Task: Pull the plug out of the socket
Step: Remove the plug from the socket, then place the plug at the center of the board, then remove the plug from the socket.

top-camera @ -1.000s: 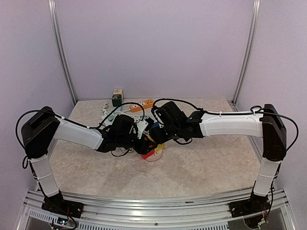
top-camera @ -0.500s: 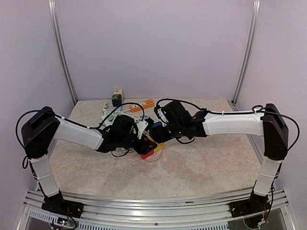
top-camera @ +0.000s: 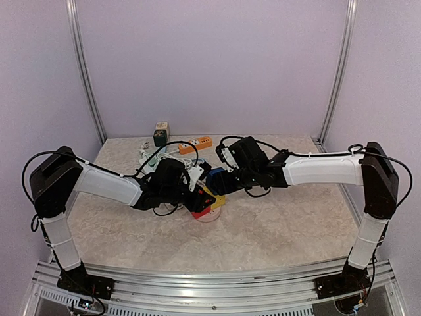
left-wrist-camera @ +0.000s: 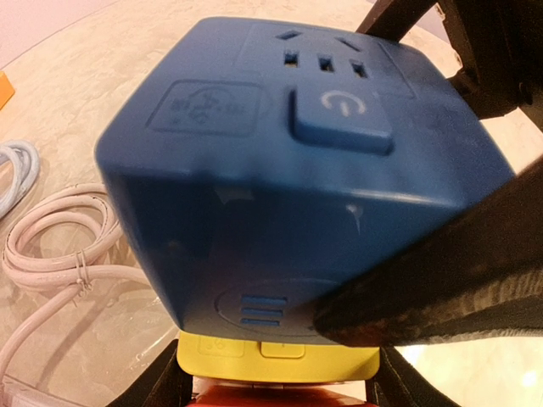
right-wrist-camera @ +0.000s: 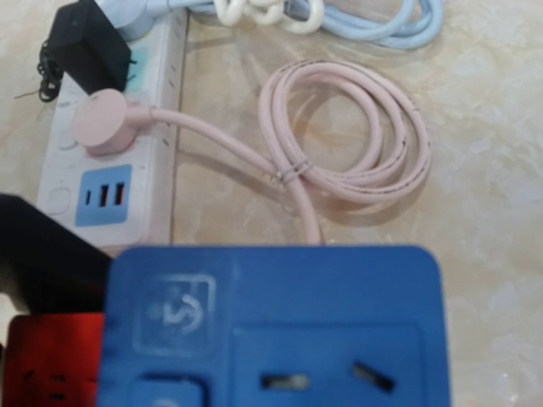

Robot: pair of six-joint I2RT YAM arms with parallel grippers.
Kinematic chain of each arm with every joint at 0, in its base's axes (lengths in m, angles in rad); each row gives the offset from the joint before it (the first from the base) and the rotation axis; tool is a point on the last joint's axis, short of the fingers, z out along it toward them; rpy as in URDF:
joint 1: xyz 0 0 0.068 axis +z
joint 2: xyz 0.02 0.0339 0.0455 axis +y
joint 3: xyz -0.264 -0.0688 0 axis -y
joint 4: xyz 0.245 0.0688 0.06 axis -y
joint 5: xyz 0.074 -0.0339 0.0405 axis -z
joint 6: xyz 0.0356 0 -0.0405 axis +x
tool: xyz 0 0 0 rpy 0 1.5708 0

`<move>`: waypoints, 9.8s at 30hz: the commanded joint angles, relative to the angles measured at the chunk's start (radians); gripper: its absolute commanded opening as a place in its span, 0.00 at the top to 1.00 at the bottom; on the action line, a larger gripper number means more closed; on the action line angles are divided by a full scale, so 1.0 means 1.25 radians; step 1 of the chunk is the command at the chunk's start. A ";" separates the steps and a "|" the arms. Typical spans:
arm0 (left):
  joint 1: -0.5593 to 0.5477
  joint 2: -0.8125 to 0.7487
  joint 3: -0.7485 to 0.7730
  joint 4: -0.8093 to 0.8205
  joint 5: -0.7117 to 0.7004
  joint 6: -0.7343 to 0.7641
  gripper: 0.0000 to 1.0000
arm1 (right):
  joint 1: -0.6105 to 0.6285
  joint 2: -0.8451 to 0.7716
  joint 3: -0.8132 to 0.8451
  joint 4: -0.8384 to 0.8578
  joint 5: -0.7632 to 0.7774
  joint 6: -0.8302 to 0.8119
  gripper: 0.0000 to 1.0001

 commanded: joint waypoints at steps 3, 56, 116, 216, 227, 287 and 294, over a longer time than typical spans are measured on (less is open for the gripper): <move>0.002 0.037 -0.008 -0.089 -0.019 -0.004 0.81 | 0.000 -0.049 -0.001 0.028 0.006 0.026 1.00; 0.002 0.052 0.011 -0.102 -0.013 -0.010 0.84 | -0.019 -0.079 -0.068 0.081 0.034 0.039 1.00; 0.002 0.057 0.006 -0.116 -0.026 -0.014 0.85 | 0.006 -0.104 -0.058 0.034 0.135 0.008 1.00; 0.007 0.010 0.010 -0.132 -0.061 -0.033 0.37 | -0.439 -0.190 -0.337 0.026 0.044 -0.030 0.00; 0.008 -0.062 -0.004 -0.153 -0.062 -0.027 0.13 | -0.415 -0.318 -0.331 0.005 0.026 -0.045 0.00; 0.020 -0.072 0.023 -0.277 0.078 0.065 0.67 | 0.016 0.007 -0.047 -0.018 -0.043 -0.123 0.07; 0.020 -0.070 0.027 -0.279 0.078 0.068 0.68 | 0.018 0.028 -0.030 -0.032 0.009 -0.131 0.12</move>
